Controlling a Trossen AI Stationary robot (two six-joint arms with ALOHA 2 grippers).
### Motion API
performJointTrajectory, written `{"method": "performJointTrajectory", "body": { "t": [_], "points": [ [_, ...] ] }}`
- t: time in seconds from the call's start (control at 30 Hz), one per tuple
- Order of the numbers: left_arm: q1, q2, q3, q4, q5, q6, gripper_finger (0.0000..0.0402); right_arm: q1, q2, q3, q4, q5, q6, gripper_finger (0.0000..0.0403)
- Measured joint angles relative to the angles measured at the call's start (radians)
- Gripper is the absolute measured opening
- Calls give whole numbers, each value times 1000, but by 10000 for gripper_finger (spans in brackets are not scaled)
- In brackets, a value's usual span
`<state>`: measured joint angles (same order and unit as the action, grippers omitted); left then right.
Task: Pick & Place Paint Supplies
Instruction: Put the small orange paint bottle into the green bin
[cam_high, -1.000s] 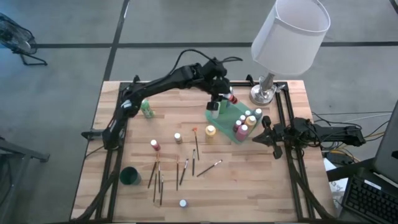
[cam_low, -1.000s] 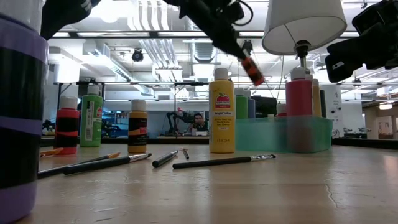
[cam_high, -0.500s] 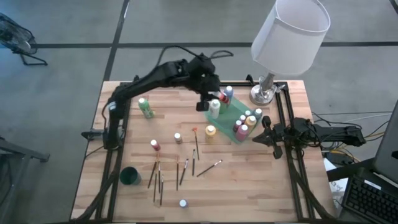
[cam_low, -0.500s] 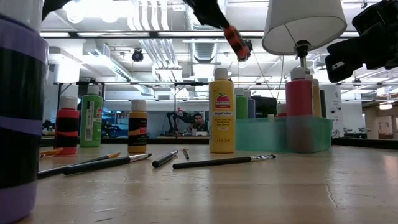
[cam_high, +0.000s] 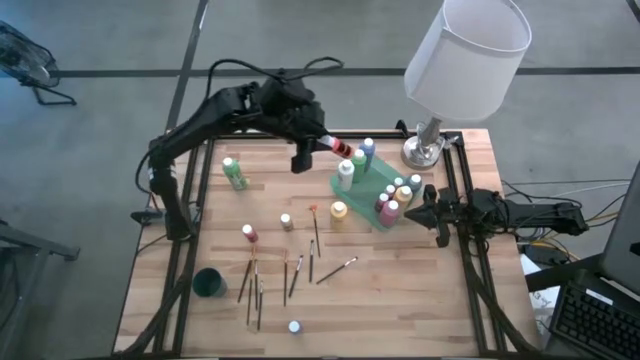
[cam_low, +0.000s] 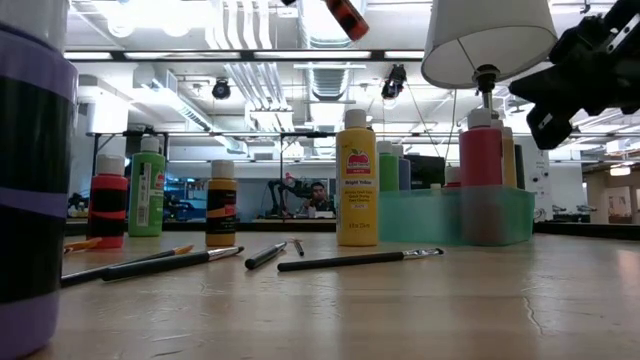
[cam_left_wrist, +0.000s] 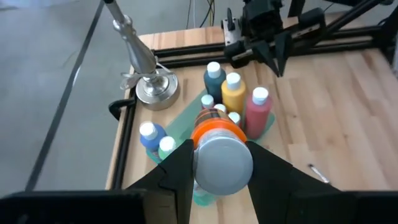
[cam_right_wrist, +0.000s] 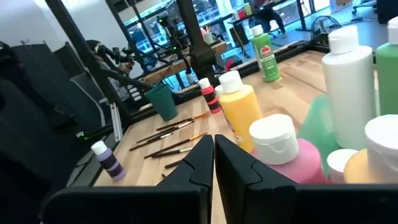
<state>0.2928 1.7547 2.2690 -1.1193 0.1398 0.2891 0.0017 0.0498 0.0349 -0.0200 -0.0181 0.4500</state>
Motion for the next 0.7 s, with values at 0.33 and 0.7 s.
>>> {"method": "performJointTrajectory", "body": {
  "t": [0.33, 0.7],
  "points": [
    [17, -126, -91, -56, -4, -85, 126, 0, 3, 0, 184, 167, 8, 13],
    [49, -134, -316, -151, 14, -138, 124, 0, 5, 0, 876, 139, -76, 13]
  ]
}}
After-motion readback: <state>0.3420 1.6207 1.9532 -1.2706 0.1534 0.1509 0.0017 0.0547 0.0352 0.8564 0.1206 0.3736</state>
